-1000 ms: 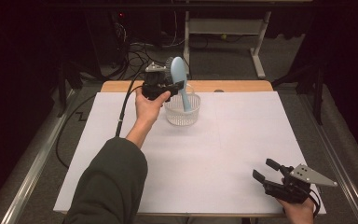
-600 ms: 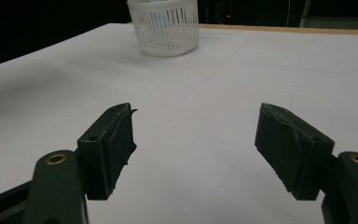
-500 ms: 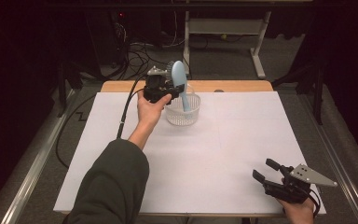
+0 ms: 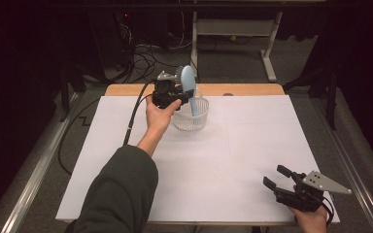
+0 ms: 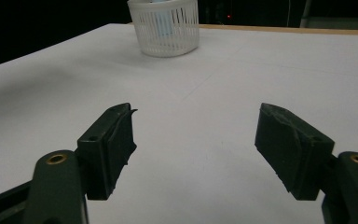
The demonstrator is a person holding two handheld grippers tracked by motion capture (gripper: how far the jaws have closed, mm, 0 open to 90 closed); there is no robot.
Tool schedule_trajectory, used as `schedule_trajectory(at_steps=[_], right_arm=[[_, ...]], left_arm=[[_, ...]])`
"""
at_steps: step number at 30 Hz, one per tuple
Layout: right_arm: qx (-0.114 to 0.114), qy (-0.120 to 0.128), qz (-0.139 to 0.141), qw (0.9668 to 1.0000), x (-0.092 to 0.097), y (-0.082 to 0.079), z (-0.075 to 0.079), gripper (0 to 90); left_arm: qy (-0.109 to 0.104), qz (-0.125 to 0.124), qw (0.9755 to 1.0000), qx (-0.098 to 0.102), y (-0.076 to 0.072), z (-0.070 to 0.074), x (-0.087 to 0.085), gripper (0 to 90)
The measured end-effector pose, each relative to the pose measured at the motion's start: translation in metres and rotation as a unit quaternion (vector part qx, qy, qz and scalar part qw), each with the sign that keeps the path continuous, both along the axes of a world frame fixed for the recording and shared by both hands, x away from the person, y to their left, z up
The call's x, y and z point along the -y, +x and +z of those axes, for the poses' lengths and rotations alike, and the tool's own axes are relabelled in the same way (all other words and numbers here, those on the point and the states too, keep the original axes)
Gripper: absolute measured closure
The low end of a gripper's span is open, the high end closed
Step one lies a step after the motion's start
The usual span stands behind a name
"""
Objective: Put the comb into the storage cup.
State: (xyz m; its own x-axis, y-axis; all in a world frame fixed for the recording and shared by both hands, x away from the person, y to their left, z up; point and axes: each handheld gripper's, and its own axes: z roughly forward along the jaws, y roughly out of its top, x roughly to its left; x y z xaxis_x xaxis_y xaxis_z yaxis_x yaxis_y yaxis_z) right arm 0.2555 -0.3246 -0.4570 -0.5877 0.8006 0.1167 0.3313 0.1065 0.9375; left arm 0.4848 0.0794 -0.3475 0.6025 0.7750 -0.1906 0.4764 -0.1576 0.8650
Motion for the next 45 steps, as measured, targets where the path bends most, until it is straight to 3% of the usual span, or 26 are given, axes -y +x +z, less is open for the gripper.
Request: schedule_trajectory(at_steps=[17, 25, 42, 45], right_arm=[[0.002, 0.003, -0.001, 1.0, 0.002, -0.001, 0.0, 28.8], [0.0, 0.004, 0.002, 1.0, 0.001, 0.0, 0.0, 28.5], [-0.001, 0.002, 0.003, 1.0, 0.0, 0.0, 0.0, 28.5], [-0.001, 0.002, 0.002, 1.0, 0.001, 0.0, 0.0, 28.6]], left_arm=[[0.01, 0.003, 0.9999, -0.005, 0.002, -0.011, 0.007, 53.4], [0.004, 0.01, 0.9998, -0.014, 0.003, -0.019, 0.001, 53.0], [0.021, 0.007, 0.9997, -0.014, 0.001, -0.023, -0.001, 52.1], [0.012, 0.01, 0.9998, -0.015, 0.001, -0.024, -0.004, 51.9]])
